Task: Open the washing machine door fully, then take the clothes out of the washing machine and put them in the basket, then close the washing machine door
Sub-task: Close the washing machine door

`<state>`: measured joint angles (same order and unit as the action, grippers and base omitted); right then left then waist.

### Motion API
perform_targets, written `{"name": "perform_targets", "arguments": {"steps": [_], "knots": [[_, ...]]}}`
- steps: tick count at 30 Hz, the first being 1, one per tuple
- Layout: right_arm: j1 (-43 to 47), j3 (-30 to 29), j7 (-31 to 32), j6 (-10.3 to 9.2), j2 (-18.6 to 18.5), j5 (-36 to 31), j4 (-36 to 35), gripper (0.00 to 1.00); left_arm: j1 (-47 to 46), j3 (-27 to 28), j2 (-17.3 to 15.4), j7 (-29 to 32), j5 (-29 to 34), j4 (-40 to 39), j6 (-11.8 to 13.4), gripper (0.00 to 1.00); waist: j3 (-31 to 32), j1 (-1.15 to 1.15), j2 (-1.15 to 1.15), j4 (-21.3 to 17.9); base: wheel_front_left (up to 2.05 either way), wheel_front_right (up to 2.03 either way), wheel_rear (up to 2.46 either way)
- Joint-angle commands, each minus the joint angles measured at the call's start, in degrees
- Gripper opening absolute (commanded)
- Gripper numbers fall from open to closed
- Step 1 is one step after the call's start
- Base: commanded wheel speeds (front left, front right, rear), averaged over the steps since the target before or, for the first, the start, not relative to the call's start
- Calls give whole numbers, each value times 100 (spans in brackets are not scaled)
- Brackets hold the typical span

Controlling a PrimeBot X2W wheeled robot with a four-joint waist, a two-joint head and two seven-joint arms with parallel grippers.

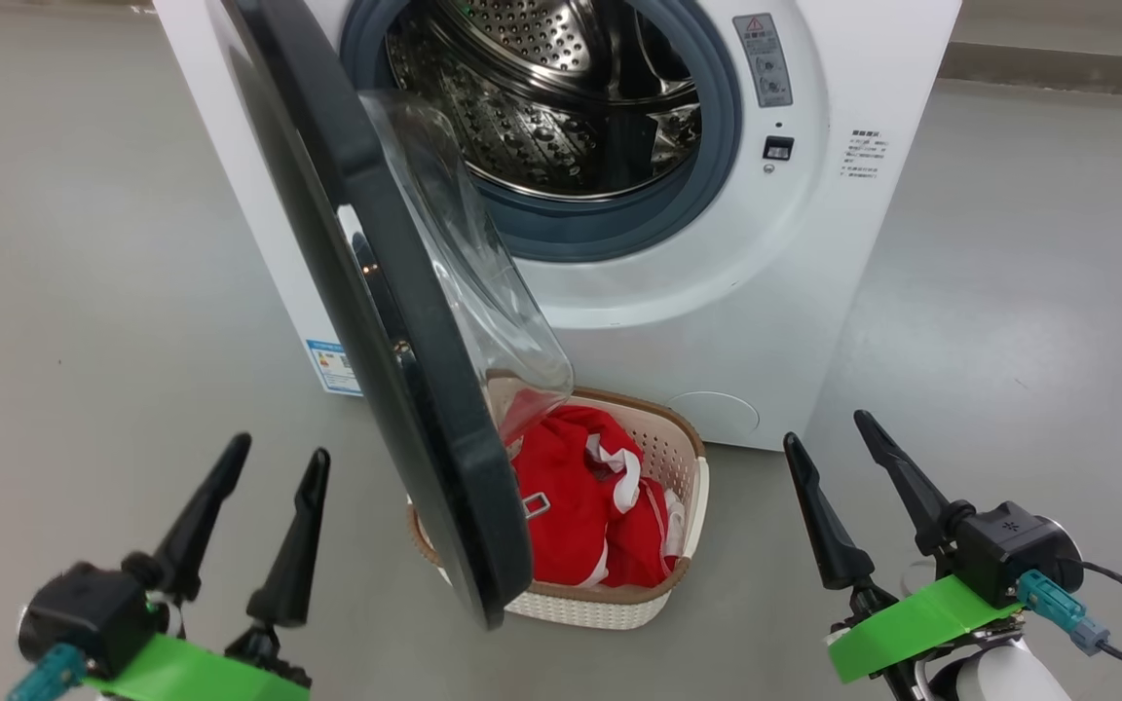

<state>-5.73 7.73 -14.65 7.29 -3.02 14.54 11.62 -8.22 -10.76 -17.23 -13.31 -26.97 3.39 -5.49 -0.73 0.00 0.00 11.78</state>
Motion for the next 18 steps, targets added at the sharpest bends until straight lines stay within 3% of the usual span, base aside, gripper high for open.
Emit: {"name": "perform_targets", "arguments": {"steps": [1,8,18], "knots": [[10,80,-35,20,13,35,-159,100,-76,202,-134,-59,66,-167,36,100,1,0,0,-3,0,0,0],[0,71,-35,20,13,57,-188,100,260,188,-8,-135,315,-164,231,100,-33,0,0,-32,0,0,0],[-25,47,-35,20,14,59,-220,100,428,244,206,-166,612,-182,262,100,-109,0,0,-23,0,0,0]]}}
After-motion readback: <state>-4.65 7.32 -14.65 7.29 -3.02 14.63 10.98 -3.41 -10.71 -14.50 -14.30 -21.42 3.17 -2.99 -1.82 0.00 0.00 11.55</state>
